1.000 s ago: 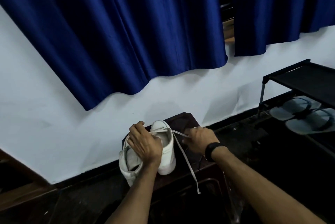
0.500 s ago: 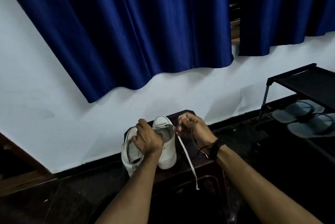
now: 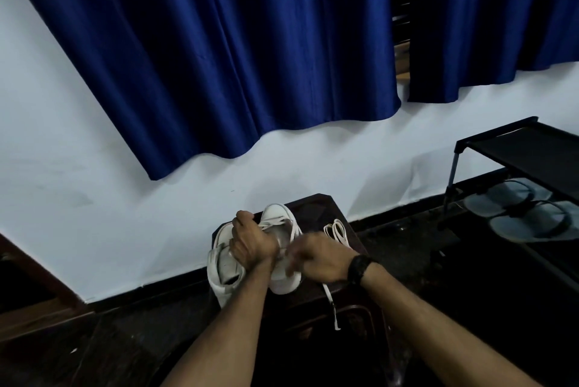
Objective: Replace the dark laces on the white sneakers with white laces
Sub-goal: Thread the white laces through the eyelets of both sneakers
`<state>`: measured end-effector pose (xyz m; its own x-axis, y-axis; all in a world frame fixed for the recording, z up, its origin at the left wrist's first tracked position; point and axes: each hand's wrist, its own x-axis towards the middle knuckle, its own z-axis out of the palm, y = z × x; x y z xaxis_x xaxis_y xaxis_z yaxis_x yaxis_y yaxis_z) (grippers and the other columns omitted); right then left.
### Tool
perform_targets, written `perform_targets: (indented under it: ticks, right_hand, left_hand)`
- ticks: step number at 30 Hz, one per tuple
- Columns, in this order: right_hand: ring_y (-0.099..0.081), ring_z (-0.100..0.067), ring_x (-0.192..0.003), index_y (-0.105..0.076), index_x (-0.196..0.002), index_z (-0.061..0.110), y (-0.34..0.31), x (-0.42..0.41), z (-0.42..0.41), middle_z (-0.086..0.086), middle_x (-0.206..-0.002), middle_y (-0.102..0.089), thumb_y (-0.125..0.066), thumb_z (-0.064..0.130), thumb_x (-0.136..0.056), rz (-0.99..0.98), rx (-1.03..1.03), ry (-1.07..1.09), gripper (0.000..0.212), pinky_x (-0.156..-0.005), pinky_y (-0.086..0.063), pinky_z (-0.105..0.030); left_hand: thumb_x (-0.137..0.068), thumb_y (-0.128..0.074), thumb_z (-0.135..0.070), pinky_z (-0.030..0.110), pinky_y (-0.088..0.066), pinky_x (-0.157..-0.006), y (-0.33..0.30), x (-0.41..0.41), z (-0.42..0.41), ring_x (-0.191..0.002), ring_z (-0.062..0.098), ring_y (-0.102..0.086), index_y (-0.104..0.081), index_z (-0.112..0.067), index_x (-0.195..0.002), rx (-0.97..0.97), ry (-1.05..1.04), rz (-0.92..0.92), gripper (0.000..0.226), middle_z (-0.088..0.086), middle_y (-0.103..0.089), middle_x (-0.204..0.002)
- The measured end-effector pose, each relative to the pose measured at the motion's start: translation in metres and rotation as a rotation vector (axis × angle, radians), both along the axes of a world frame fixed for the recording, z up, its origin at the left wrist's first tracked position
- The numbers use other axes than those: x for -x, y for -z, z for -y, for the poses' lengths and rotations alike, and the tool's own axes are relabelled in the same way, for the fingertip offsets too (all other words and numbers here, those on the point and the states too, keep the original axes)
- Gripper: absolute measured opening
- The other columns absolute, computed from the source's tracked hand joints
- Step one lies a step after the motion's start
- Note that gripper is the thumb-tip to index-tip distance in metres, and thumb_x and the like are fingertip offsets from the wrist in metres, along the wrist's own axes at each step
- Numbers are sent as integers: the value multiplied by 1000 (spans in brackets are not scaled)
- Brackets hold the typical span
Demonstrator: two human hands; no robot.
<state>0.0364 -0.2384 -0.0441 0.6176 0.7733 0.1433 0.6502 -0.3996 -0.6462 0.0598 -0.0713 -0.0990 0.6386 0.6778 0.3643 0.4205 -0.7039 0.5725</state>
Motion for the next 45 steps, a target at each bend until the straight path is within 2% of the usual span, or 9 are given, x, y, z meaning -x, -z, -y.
perform_targets:
  ticks: [5,9,16,19,23,28,34,38,45]
  right_hand:
    - [-67,-25,-99,-74,-94,17,10,-1,14,-6,-100,-72,-68,45,-78,50,536,154,33,-84,-54,-32]
    - [-60,-29,-108,-67,-99,21,25,-21,5,-6,-105,-68,-55,32,-84,43,171,634,22,-86,-52,-35]
    - [-65,-26,-100,-71,-88,16,51,-36,-25,-9,-100,-71,-55,34,-90,-255,89,647,23,-73,-43,-23]
    - [-63,-28,-96,-70,-92,18,33,-44,-18,-11,-97,-71,-55,35,-93,-288,-125,735,23,-81,-46,-29]
    - [-55,-22,-56,-60,-67,10,-11,-50,-5,-8,-60,-58,-49,36,-99,-667,-543,626,42,-56,-49,-32]
    - [-56,-19,-76,-58,-59,21,-27,-54,9,-1,-75,-62,-61,44,-89,-253,-133,695,38,-67,-40,-25]
    - [-65,-21,-94,-73,-81,20,-8,-35,16,-5,-95,-71,-64,40,-82,-155,280,554,22,-75,-50,-25]
    - [-65,-31,-98,-72,-96,21,-1,-36,21,-12,-102,-70,-57,39,-89,-102,40,813,24,-79,-52,-32]
    - [-58,-17,-73,-69,-73,18,-5,-53,23,2,-69,-64,-61,34,-92,-335,-464,806,26,-60,-39,-22]
  left_hand:
    - [-74,-57,-11,41,-45,-75,-8,11,-1,-106,33,-56,-50,-16,-107,69,129,-19,35,7,-56,-114]
    - [-77,-54,-12,44,-48,-77,-7,23,2,-105,36,-57,-52,-14,-109,17,115,-43,32,9,-59,-115]
    - [-80,-55,-15,45,-48,-78,-10,26,5,-104,37,-59,-56,-14,-105,26,81,-50,25,10,-59,-115]
    - [-81,-55,-15,45,-48,-80,-12,24,5,-106,36,-59,-56,-15,-108,30,84,-77,27,9,-59,-116]
    - [-81,-58,-12,46,-48,-80,-18,21,4,-113,34,-55,-51,-13,-114,21,108,-145,34,10,-54,-121]
    - [-77,-64,-12,42,-46,-80,-28,23,2,-112,34,-51,-52,-13,-114,-1,117,-149,39,12,-51,-119]
    - [-73,-63,-5,40,-45,-84,-27,34,1,-112,32,-51,-56,-14,-117,27,180,-56,46,12,-51,-118]
    - [-72,-61,-6,36,-45,-88,-28,32,5,-111,27,-52,-61,-17,-118,-132,317,-10,47,6,-55,-118]
    - [-81,-63,-23,35,-45,-90,-32,11,20,-109,26,-54,-65,-22,-111,-61,396,-33,30,3,-60,-112]
